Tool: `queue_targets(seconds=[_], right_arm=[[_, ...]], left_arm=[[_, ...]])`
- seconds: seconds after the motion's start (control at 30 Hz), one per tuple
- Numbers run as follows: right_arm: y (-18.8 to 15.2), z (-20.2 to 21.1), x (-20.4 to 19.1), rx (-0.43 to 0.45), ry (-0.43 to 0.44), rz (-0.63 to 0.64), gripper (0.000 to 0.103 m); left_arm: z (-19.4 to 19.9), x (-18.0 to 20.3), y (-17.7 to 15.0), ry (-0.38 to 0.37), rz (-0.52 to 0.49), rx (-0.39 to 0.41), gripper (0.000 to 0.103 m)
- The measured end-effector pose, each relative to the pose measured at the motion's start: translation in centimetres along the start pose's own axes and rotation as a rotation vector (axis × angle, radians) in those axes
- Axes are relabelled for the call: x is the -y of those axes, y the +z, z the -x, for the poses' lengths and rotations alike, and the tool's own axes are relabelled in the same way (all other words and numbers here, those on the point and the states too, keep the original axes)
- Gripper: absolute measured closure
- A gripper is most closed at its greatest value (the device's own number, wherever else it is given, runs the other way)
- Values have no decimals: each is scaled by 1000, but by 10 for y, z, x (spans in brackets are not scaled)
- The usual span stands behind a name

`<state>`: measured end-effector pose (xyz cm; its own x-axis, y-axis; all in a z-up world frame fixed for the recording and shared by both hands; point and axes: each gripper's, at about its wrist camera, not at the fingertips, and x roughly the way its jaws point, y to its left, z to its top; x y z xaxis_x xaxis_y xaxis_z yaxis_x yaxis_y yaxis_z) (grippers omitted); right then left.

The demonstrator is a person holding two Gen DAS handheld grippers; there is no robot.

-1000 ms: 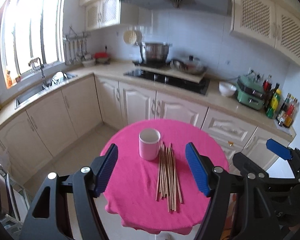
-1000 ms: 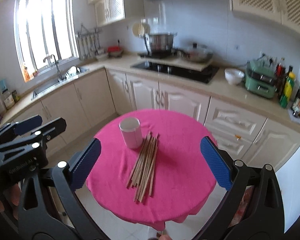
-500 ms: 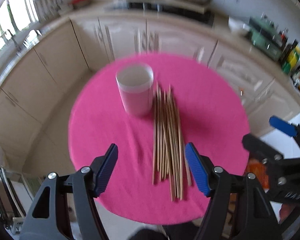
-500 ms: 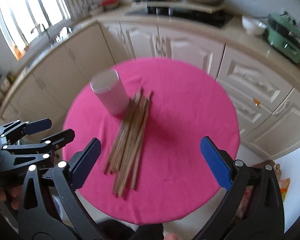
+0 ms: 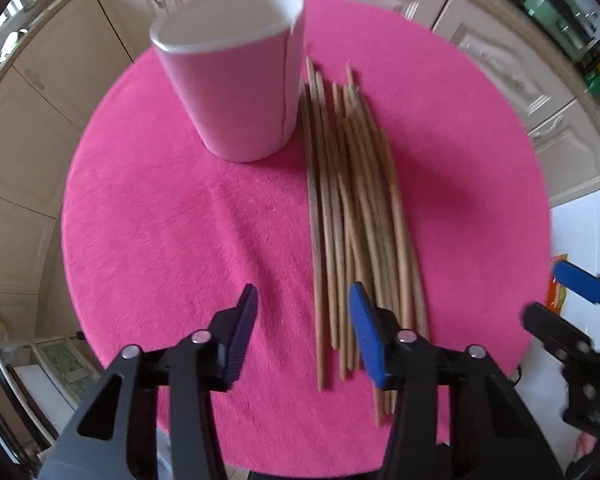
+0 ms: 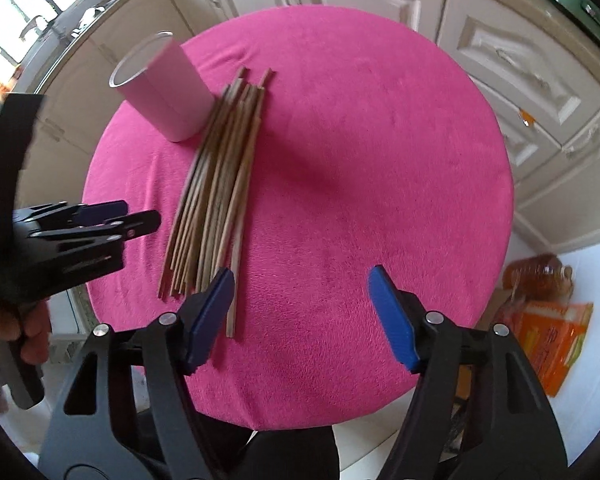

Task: Organize utensils
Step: 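Lower the left gripper to the chopstick pile while the right gripper also approaches it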

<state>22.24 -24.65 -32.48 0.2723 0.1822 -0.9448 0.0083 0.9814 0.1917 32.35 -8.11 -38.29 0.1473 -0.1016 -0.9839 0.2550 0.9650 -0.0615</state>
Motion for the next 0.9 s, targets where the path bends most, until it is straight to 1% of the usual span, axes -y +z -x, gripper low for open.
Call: queue_targets(seconds=[0.07,0.17,0.23,0.3,0.37,0.47,0.5,0.6,0.8,0.9], right_arm=[[1,-2,0,-2,-4,-17,34],[3,-7,1,-12,-12,-42,34],[5,-11,0,-14,-13,-56,34],[7,-14,-1,-14,-16,-62,34],[9,-19,-4,-18,-21,-60,34],[12,-28,-10,-28,-33,-37,35],[12,-30,-11,-33,-35,-32,37],[15,-42,-18,-52,-44,-8,39],[21,-64,-36,-97,-67,51,46],[22,-74,-41,-119,-81,70,47]], left_arm=[[-9,-3,7,-5,5,-7,58],[-20,-2,14,15,-26,-19,58],[-27,-2,16,15,-46,-40,58],[-34,0,20,34,-72,-45,58],[-36,-1,24,22,-70,-39,58],[-40,0,34,51,-77,-38,58],[-40,-1,35,59,-80,-45,58],[-40,-8,38,14,-68,-56,58],[-37,-23,37,-23,-48,-63,58],[-37,-32,40,-47,-33,-72,58]])
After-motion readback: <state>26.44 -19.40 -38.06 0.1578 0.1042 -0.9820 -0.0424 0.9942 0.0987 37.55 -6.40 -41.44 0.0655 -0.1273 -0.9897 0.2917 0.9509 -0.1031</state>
